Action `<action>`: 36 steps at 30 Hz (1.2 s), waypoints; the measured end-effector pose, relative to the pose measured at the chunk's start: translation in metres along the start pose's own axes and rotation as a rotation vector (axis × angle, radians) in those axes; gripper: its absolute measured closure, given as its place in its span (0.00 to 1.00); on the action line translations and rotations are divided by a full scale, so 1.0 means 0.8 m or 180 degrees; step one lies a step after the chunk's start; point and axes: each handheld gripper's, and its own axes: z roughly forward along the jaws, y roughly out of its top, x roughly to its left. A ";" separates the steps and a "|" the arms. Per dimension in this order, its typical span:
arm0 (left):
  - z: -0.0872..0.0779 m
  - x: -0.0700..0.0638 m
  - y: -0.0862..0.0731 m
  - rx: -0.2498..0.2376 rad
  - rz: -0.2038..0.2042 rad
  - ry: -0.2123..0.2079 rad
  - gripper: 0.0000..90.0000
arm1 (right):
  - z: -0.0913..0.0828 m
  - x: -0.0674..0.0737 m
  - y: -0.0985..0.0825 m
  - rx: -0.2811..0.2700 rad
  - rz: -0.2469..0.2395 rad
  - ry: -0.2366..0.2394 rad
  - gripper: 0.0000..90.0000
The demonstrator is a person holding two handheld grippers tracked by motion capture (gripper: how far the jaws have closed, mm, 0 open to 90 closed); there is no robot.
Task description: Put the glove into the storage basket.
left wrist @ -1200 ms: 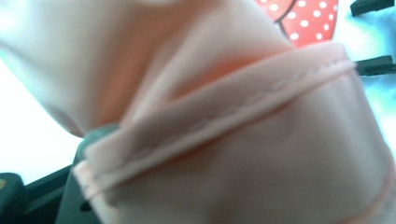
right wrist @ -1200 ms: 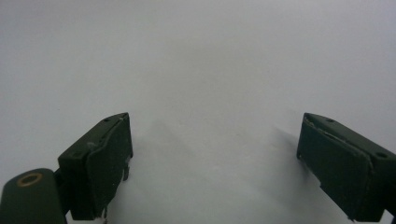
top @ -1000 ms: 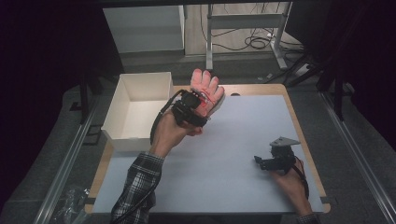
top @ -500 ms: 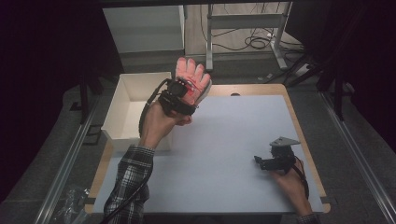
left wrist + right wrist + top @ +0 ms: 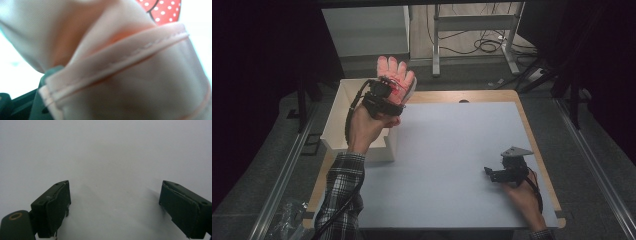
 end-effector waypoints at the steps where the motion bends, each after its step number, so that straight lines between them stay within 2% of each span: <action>1: -0.001 0.005 -0.002 0.0001 -0.0014 0.0018 0.42 | 0.000 0.000 0.000 0.0001 0.0000 0.0000 0.12; 11: 0.000 0.043 -0.023 -0.0007 -0.0276 0.0148 0.42 | 0.000 0.000 0.000 0.0000 0.0005 0.0002 0.12; 21: 0.026 0.071 -0.050 0.0010 -0.0485 0.0219 0.41 | 0.000 0.000 0.000 0.0000 -0.0001 -0.0002 0.12; 29: 0.055 0.080 -0.065 -0.0022 -0.0528 0.0243 0.40 | 0.000 0.000 0.000 0.0000 0.0000 -0.0003 0.12; 36: 0.086 0.078 -0.071 0.0044 -0.0523 0.0253 0.39 | 0.000 0.000 0.000 0.0000 0.0000 -0.0002 0.12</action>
